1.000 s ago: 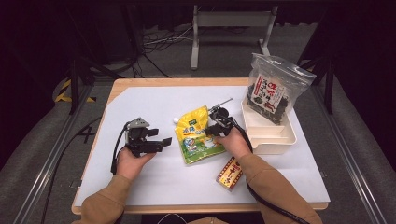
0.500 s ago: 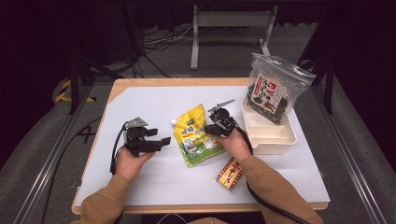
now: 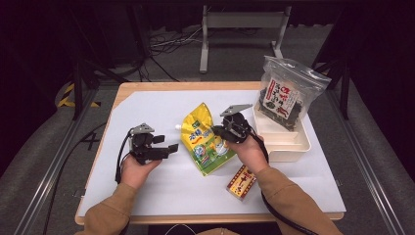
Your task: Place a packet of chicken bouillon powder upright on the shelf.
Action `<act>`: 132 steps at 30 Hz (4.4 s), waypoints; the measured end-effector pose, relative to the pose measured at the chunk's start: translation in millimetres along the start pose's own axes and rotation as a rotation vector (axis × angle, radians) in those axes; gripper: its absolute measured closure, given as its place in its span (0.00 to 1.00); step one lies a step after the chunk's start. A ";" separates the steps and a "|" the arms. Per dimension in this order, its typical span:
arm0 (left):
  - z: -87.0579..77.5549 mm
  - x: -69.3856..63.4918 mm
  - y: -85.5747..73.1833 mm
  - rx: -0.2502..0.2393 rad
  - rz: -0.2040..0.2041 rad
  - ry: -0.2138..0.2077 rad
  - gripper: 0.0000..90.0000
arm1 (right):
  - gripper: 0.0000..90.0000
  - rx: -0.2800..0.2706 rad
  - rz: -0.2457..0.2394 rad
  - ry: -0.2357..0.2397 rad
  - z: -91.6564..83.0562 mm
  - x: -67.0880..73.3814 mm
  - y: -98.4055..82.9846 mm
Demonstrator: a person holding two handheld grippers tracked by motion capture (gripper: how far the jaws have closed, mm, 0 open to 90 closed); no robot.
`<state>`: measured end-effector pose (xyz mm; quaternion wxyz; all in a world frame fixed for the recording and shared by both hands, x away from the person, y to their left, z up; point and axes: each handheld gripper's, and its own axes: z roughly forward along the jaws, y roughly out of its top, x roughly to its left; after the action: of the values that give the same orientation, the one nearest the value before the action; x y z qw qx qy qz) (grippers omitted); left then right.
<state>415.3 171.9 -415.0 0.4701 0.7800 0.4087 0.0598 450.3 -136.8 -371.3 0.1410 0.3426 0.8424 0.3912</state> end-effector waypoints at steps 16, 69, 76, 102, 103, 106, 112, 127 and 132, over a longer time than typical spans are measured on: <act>6.6 -5.7 -0.6 -0.022 -0.012 -0.067 0.25 | 0.96 -0.153 -0.104 0.002 -33.4 31.1 8.3; -45.0 -48.1 17.0 -0.171 0.422 -0.068 0.97 | 0.77 -0.170 -0.207 0.165 -49.3 44.3 2.4; -43.5 -48.3 17.5 -0.161 0.419 -0.077 0.97 | 0.85 -0.112 -0.224 0.199 -52.9 42.0 5.2; -46.2 -42.6 17.1 -0.210 0.328 -0.153 0.72 | 1.00 -0.171 -0.170 0.107 -109.6 24.2 -0.2; -46.2 -41.6 17.0 -0.212 0.327 -0.150 0.70 | 1.00 -0.175 -0.166 0.099 -112.4 22.2 -0.9; -46.5 -38.5 15.9 -0.208 0.315 -0.141 0.63 | 1.00 -0.175 -0.156 0.074 -121.1 17.3 -2.4; -47.0 -33.2 13.5 -0.198 0.307 -0.109 0.59 | 1.00 -0.177 -0.145 0.030 -141.3 6.5 -2.9; -52.9 -25.6 7.4 -0.197 0.264 -0.066 0.56 | 1.00 -0.186 -0.118 -0.060 -182.0 -21.8 -12.1; -53.0 -23.5 6.3 -0.196 0.256 -0.064 0.55 | 1.00 -0.190 -0.113 -0.090 -192.5 -29.0 -15.4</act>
<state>378.2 190.5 -374.1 0.5453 0.7776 0.2830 0.1336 366.8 -272.1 -257.9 0.2324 0.2968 0.8123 0.4451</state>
